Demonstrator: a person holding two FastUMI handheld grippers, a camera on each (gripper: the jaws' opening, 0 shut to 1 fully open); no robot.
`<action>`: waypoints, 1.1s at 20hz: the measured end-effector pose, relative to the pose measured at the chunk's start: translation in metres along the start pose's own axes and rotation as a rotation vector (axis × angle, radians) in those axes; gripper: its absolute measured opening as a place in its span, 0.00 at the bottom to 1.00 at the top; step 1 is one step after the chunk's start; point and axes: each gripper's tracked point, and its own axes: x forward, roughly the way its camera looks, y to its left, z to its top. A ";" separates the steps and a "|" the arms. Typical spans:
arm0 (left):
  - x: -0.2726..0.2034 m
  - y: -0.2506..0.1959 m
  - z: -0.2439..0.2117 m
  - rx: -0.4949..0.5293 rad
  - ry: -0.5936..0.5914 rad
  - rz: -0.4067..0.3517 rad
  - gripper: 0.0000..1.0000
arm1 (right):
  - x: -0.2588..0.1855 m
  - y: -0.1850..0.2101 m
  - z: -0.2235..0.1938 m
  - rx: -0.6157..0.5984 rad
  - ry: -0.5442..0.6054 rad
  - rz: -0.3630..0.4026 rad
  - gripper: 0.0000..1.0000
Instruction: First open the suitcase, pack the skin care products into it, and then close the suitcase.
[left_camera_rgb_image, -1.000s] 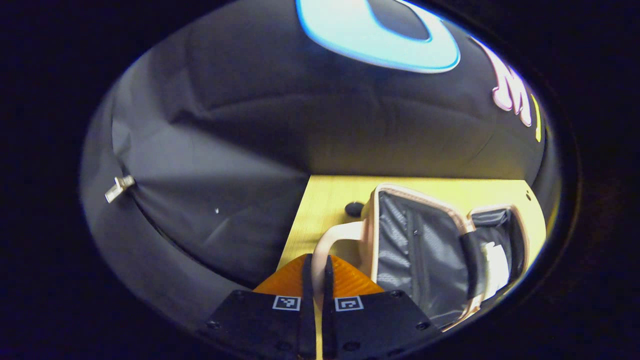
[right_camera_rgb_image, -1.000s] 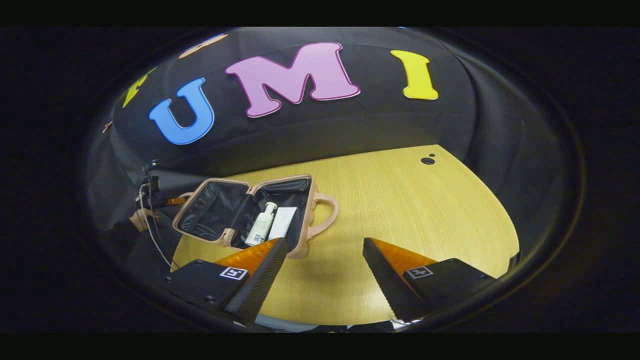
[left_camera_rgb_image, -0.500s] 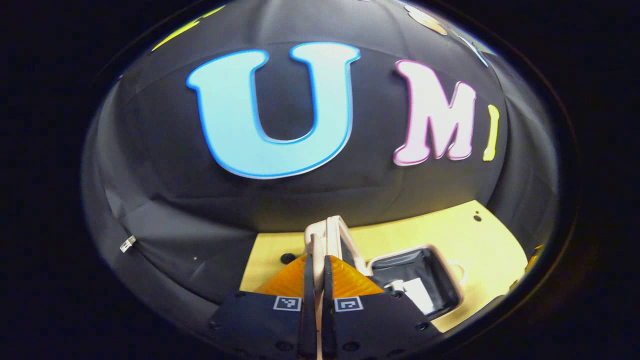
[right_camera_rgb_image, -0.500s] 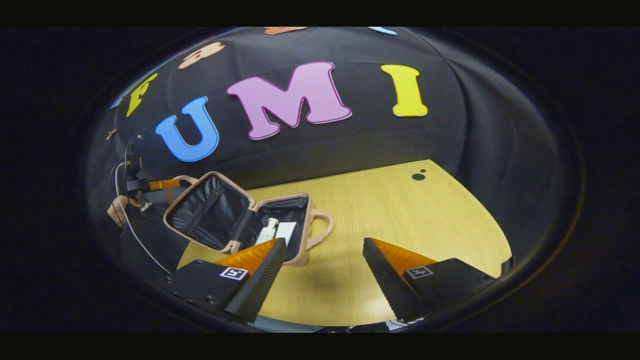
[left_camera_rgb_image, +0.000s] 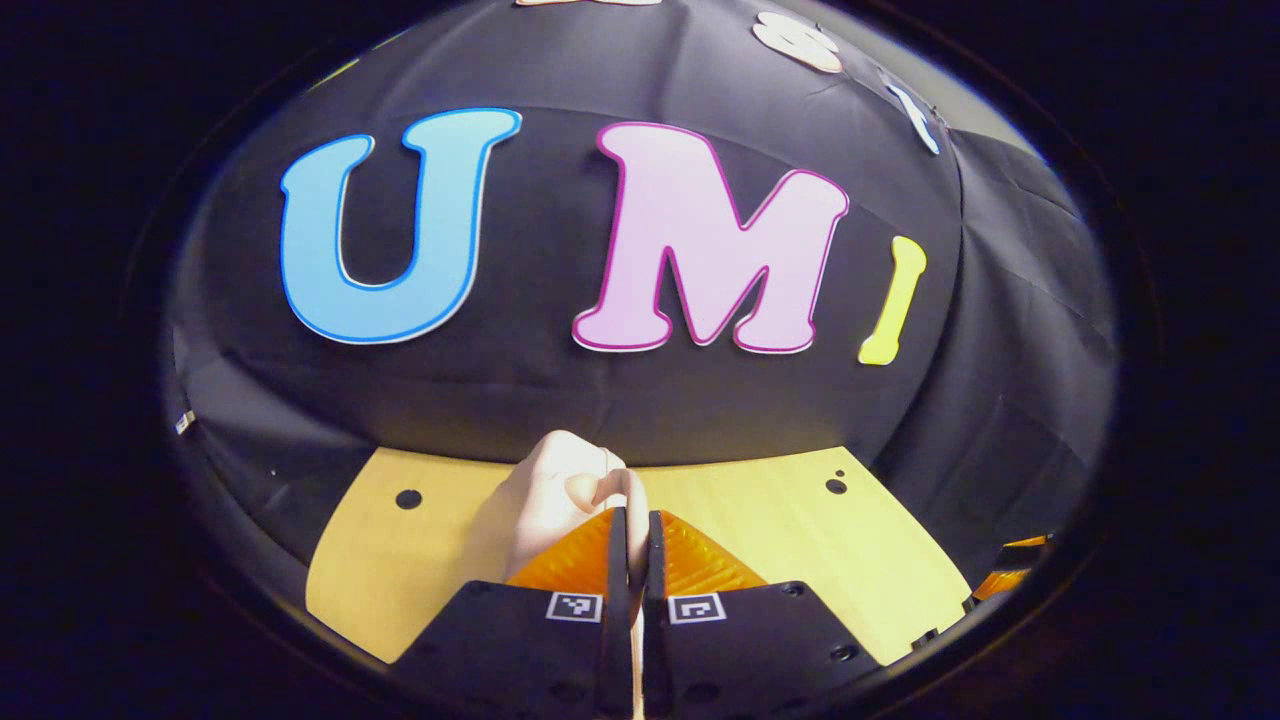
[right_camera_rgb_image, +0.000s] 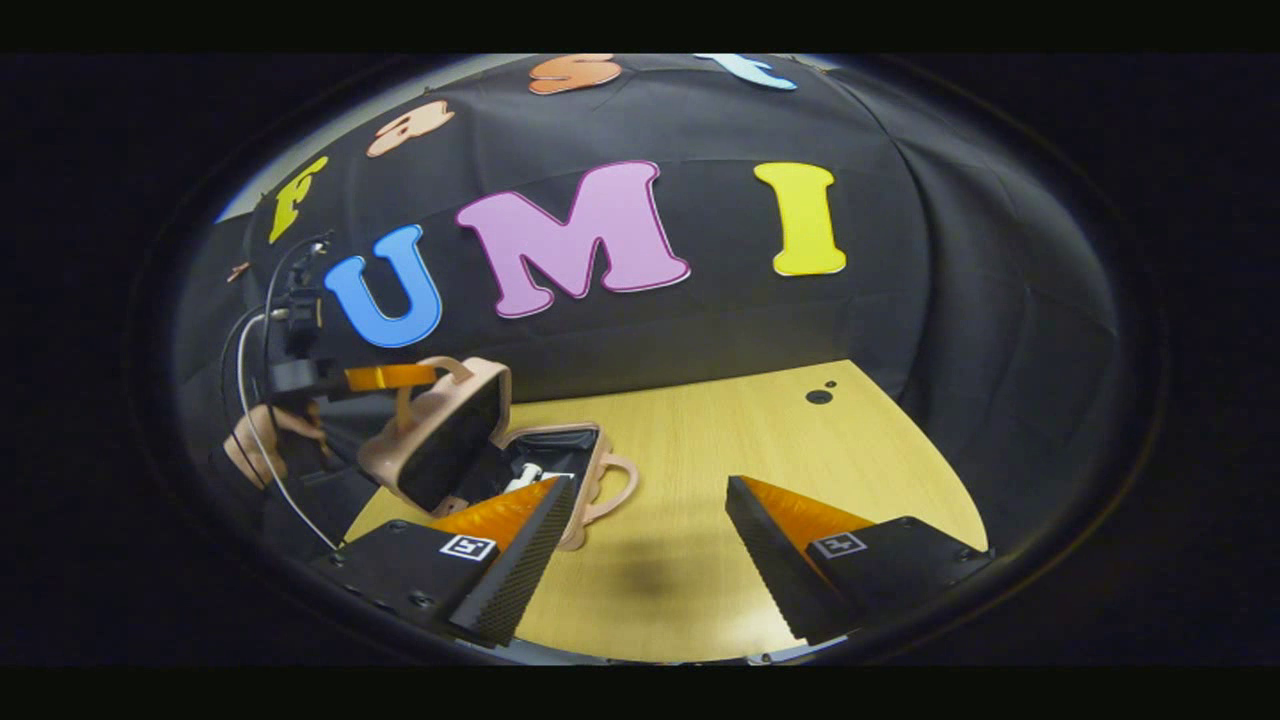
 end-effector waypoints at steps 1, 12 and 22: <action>0.010 -0.017 -0.014 -0.011 0.011 -0.012 0.10 | 0.001 -0.008 0.002 -0.003 0.000 0.009 0.98; 0.110 -0.118 -0.173 -0.073 0.150 0.031 0.11 | 0.008 -0.057 -0.006 -0.066 0.002 0.131 0.98; 0.004 -0.127 -0.064 -0.133 -0.100 -0.083 0.89 | -0.011 -0.052 0.028 -0.061 -0.127 0.080 0.98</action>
